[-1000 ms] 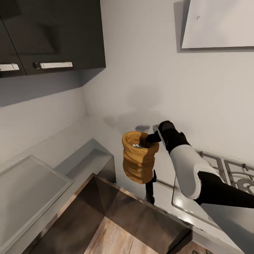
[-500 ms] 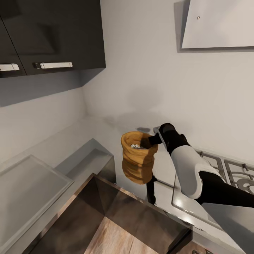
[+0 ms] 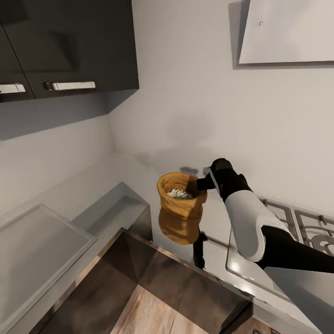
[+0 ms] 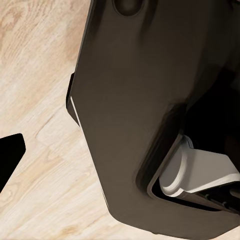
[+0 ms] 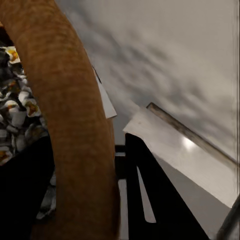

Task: In the kitchen, take the popcorn bag from the countertop, put it into the microwave, and heat it until the popcorn is cooked so the cooked popcorn ends up inside the bag.

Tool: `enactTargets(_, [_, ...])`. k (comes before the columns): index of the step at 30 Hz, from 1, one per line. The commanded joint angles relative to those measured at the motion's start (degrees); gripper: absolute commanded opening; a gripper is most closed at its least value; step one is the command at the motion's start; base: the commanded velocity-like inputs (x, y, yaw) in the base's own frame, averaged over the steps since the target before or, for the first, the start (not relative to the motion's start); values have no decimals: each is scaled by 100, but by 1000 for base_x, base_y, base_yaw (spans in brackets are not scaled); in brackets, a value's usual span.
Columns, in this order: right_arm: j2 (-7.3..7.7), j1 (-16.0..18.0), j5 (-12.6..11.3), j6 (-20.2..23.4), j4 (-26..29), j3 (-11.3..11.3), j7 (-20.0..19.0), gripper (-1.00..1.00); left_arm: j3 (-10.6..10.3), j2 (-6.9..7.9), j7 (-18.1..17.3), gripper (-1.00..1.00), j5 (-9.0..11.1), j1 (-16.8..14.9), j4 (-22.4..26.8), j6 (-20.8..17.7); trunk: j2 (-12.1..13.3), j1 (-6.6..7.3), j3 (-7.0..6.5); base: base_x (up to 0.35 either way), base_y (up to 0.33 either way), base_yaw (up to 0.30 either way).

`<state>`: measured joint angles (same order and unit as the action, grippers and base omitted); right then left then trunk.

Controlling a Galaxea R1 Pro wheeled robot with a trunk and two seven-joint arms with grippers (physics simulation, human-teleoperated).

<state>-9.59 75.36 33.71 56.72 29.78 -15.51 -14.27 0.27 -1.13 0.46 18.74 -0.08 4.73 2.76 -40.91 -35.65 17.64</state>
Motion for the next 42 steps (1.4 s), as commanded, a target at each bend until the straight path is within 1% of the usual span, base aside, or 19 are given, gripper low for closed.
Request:
enactTargets(1, [-17, 5, 40, 171, 109, -47, -39, -100, 0, -1, 4, 100, 25, -1, 2, 14, -6, -1, 7, 0, 0, 0])
enactTargets(2, [-23, 5, 39, 320, 190, -45, -44, -100, 0, -1, 6, 100, 25, -1, 2, 14, -6, -1, 7, 0, 0, 0])
enactTargets(5, [-41, 5, 38, 328, 384, -41, -48, -100, 0, -1, 7, 100, 25, -1, 2, 14, -6, -1, 7, 0, 0, 0])
enactTargets(7, [-41, 5, 37, 328, 652, -40, -52, -100, 2, -1, 5, 100, 25, -1, 2, 14, -6, -1, 7, 0, 0, 0])
enactTargets(11, [-41, 5, 16, 328, 768, -33, -67, -100, 0, -1, 7, 100, 25, -1, 2, 14, -6, -1, 7, 0, 0, 0])
enactTargets(12, [-32, 5, -60, 328, 775, -32, -72, -100, 0, -1, 7, 100, 25, -1, 2, 14, -6, -1, 7, 0, 0, 0])
enactTargets(13, [-9, 5, -304, 328, 780, -32, -71, -100, 0, -1, 7, 100, 25, -3, 2, 14, -6, -1, 7, 0, 0, 0])
enactTargets(14, [0, 5, -444, 328, 783, -32, -67, -100, 2, -1, 7, 100, 25, -2, 2, 14, -6, -1, 7, 0, 0, 0])
enactTargets(16, [6, 5, -541, 328, 838, -31, -60, -100, 0, -1, 7, 100, 25, -1, 2, 14, -6, -1, 7, 0, 0, 0])
enactTargets(18, [9, 5, -583, 328, 885, -25, -52, -100, 0, -1, 7, 100, 25, -1, 2, 14, -6, -1, 7, 0, 0, 0])
enactTargets(24, [9, 5, -582, 328, 897, -2, -21, -100, -14, -15, 6, 100, 18, -1, 6, 52, -6, -1, 7, -38, 0, 0])
enactTargets(29, [34, 5, -568, 328, 898, 28, -12, -100, 8, -19, 12, 100, 24, -1, 2, 83, -6, -1, 7, -322, 0, 0])
enactTargets(42, [33, 5, -550, 328, 898, 58, -21, -100, 5, -28, 15, 100, 25, -1, -5, 84, -6, -1, 7, -346, 0, 0])
